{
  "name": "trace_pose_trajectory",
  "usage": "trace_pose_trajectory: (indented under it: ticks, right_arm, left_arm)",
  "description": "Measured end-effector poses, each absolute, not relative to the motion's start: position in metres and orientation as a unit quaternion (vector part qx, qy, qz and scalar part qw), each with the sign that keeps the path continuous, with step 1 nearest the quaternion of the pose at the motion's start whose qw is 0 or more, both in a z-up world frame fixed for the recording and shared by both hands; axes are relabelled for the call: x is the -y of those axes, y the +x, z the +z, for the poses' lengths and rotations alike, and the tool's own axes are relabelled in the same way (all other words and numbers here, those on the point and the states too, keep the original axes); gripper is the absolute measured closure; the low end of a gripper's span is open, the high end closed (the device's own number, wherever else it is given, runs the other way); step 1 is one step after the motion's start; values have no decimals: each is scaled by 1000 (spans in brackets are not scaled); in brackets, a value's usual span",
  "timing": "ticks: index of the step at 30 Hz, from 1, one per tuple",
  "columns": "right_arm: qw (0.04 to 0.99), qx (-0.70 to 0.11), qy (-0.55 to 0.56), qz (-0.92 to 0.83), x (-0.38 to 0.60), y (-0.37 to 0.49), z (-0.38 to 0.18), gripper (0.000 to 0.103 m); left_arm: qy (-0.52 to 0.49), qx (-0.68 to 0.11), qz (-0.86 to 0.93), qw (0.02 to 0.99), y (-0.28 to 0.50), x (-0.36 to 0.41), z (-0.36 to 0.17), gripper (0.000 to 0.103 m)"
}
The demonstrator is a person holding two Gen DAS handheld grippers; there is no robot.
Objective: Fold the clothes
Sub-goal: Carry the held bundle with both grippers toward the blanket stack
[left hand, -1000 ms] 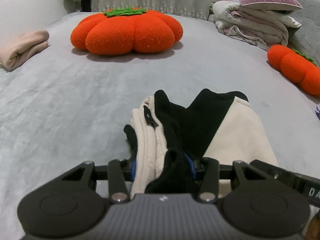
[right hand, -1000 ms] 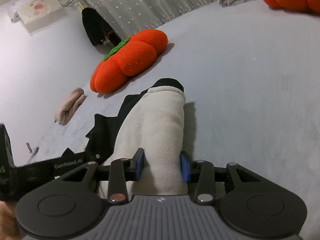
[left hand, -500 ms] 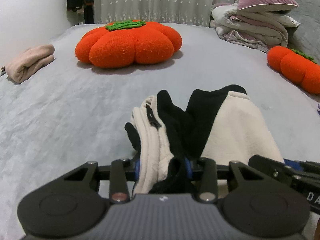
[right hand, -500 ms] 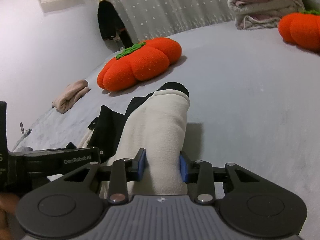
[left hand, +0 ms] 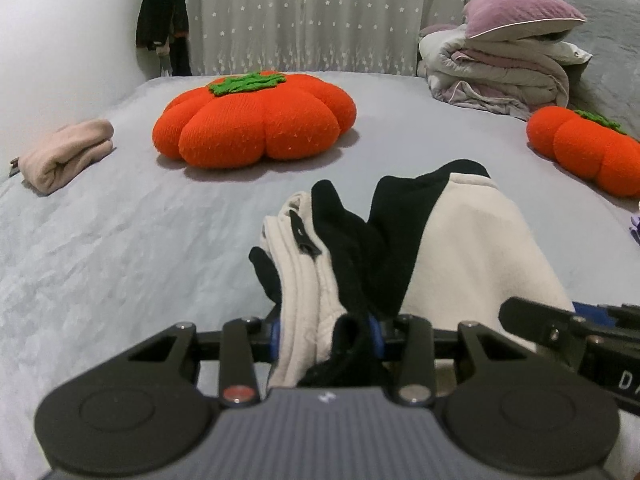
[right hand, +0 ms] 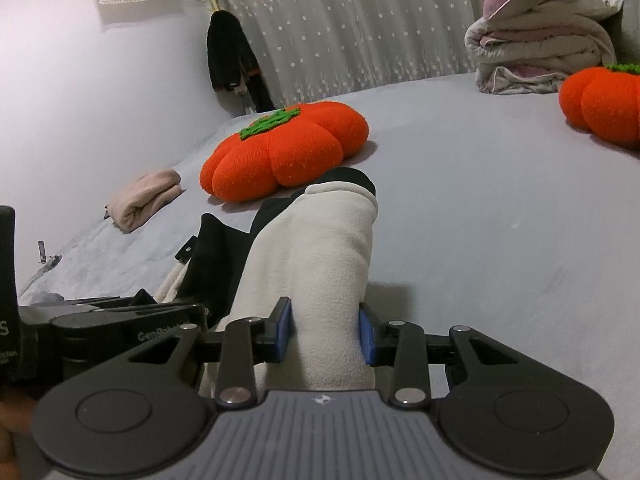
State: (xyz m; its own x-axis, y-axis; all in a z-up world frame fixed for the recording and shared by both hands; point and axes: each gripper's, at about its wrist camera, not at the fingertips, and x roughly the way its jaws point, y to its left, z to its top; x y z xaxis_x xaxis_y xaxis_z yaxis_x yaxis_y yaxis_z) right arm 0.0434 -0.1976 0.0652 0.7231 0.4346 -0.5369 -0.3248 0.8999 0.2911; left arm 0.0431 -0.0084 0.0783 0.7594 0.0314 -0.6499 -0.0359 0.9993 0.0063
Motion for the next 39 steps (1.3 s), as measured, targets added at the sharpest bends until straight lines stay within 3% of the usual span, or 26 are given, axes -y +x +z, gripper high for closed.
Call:
trace_pose_trajectory:
  ticks: [39]
  right_arm:
    - [935,-300,63,181,216,25,98,69]
  left_arm:
    - [-3,-308,1,951,31,52,90,67]
